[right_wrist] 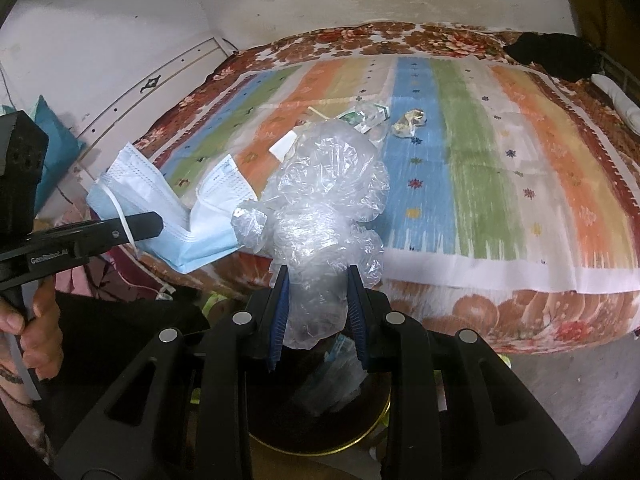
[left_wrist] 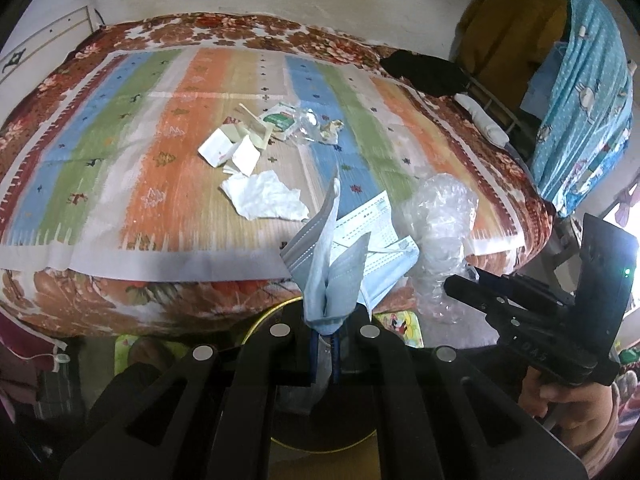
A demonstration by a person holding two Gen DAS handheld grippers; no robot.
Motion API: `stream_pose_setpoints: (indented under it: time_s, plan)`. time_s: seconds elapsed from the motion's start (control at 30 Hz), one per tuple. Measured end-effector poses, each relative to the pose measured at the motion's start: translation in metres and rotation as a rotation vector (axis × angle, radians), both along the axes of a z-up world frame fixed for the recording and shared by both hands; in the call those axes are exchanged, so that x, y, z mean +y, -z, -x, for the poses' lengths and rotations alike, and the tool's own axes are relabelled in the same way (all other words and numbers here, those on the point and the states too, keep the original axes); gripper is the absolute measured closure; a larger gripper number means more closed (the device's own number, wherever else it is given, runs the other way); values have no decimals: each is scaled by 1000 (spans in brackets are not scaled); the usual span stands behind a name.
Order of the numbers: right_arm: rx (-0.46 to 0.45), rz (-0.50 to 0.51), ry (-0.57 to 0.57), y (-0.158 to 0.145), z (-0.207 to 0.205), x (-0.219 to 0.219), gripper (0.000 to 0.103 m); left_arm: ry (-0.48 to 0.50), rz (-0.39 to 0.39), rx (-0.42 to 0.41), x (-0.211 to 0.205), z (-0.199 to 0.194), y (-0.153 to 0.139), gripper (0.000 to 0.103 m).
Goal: Collect trash
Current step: 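Lift the mask and clear bag and carry both over the bin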
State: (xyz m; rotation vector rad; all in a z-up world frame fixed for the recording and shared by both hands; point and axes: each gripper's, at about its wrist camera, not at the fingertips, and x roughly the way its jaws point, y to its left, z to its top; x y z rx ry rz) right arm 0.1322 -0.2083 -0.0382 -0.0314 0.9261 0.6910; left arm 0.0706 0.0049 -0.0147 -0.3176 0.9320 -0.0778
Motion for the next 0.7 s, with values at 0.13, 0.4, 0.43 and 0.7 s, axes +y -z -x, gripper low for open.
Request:
stream_pose_setpoints:
  time_s: [0.13, 0.4, 0.43, 0.7]
  plan:
    - [6, -21, -2, 0, 10, -5, 77, 13, -25, 0, -7, 9, 4, 99]
    - [1, 5, -4, 6, 29, -7, 77, 0, -77, 26, -12, 22, 16, 99]
    - [3, 13, -5, 8, 32, -7, 77, -3, -87, 31, -13, 23, 18, 99]
    - [37, 61, -19, 23, 42, -2, 77, -2, -143, 79, -23, 29, 34, 99]
